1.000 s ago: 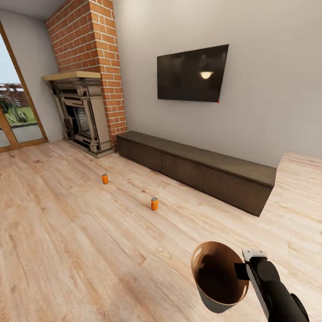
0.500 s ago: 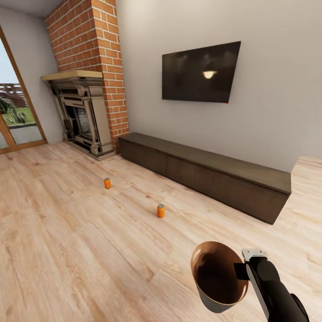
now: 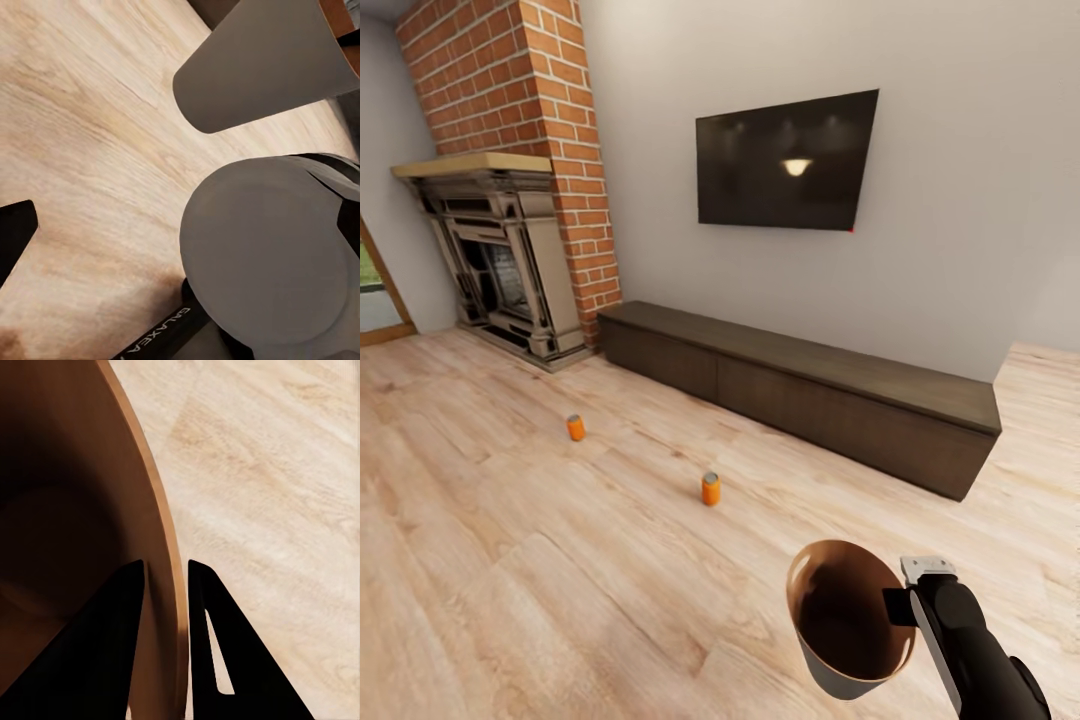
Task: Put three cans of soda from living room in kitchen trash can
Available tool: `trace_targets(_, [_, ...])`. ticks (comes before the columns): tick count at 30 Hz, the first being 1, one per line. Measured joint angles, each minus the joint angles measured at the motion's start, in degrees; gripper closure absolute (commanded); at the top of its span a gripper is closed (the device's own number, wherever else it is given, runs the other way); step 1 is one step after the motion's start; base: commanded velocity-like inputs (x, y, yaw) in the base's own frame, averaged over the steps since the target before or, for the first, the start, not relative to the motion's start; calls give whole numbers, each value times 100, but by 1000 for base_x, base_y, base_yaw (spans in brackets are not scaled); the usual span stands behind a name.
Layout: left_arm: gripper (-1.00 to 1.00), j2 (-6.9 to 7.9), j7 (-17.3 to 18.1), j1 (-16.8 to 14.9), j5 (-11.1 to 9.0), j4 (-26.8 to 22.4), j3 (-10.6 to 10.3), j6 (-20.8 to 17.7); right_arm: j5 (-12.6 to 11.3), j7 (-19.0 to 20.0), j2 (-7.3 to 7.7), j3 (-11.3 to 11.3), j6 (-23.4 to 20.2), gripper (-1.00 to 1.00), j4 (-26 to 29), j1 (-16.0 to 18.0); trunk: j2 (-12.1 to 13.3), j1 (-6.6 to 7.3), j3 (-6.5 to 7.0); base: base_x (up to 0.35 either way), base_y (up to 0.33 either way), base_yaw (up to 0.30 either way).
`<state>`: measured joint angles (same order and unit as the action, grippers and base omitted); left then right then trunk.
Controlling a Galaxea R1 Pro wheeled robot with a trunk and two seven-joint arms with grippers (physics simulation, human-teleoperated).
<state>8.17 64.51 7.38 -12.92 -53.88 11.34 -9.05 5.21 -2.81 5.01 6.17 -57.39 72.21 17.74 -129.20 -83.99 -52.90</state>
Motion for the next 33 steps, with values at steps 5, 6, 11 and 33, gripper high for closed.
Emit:
trace_targets(5, [-100,0,0,0,0,7,0,0,0,0,-4,0,3,100,-1,0,0,0,0,225,185,-264])
trace_targets(6, [-100,0,0,0,0,7,0,0,-8,0,-4,0,4,100,-2,0,0,0,0,206,186,-266])
trace_targets(11, [-100,0,0,2,0,8,0,0,14,0,-3,0,3,100,-2,0,0,0,0,190,187,-266])
trace_targets(33, [-100,8,0,1,0,8,0,0,32,0,-8,1,4,100,-2,0,0,0,0,36,93,-103])
